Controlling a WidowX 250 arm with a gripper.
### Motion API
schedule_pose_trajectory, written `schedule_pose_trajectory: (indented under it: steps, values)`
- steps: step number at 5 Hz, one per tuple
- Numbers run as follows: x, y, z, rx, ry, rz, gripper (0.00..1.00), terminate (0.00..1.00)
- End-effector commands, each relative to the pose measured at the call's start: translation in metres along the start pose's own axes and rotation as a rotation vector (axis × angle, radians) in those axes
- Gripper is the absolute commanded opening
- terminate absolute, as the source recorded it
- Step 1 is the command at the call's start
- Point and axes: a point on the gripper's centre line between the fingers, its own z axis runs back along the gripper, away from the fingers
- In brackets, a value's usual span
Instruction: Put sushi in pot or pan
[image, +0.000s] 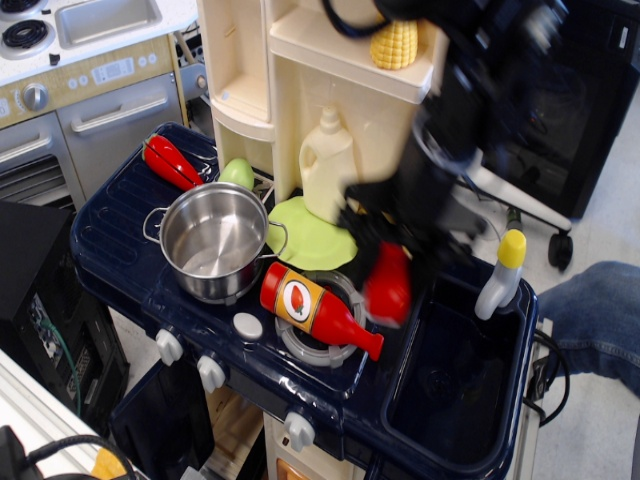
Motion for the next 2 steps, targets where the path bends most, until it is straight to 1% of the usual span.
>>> schedule_pose_trajectory:
  steps: [1, 2]
  values:
    - [0.028, 0.070, -0.006, 0.044, -0.170, -0.041, 0.00, 0.00]
    - [0.045, 0.112, -0.027, 0.039, -0.211, -0.055, 0.00, 1.00]
